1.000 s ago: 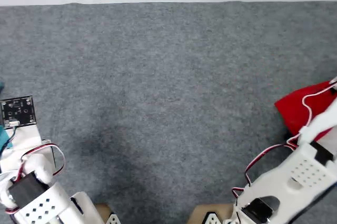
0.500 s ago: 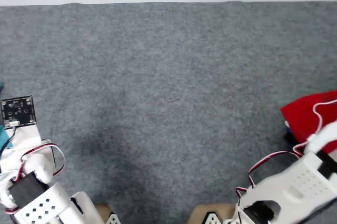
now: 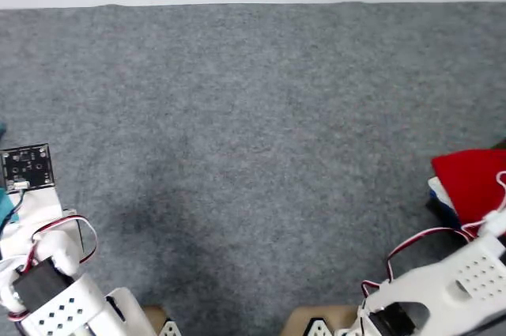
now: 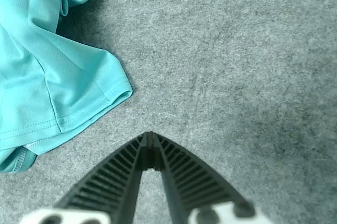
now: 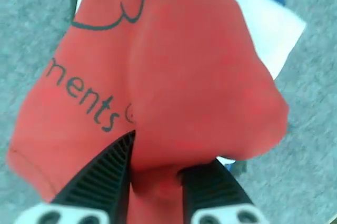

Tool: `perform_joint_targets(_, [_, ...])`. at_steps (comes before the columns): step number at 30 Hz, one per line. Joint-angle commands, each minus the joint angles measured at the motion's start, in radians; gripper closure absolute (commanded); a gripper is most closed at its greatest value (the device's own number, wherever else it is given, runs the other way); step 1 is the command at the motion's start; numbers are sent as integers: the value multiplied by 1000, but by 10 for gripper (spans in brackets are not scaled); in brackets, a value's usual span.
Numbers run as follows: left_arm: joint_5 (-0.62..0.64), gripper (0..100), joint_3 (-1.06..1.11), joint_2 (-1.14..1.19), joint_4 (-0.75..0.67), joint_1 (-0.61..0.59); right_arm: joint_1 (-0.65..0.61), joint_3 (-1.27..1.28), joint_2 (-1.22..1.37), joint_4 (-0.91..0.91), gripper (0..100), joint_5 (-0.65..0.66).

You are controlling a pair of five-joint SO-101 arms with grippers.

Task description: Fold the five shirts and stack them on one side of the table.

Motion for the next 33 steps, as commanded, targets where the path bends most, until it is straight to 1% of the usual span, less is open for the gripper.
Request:
perform_joint_targets(1, [-6, 996, -7, -5, -18, 2, 19, -12, -7, -51, 989, 38])
perform_joint_targets(6, [-6, 996, -4, -5, -18, 2, 38, -12, 15, -119, 989, 71])
perform_joint_targets(11, [-6, 996, -4, -5, -15, 2, 45, -12, 36, -117, 974, 132])
perform_joint_targets(13, [-6, 996, -2, -5, -15, 2, 58, -12, 58, -117, 924, 146])
perform_joint_targets(17, [-6, 996, -2, -5, -15, 2, 77, -12, 77, -117, 779, 150])
perform_joint_targets(20, [-6, 996, -2, -5, -14, 2, 87, -12, 88, -120, 728, 152])
perform_joint_targets(23, [-6, 996, -2, -5, -14, 2, 88, -12, 76, -110, 727, 152])
perform_joint_targets(28, [-6, 996, -2, -5, -14, 2, 87, -51, -31, -31, 727, 152])
perform_joint_targets(33, [-6, 996, -2, -5, -14, 2, 77, -97, -120, 2, 728, 144])
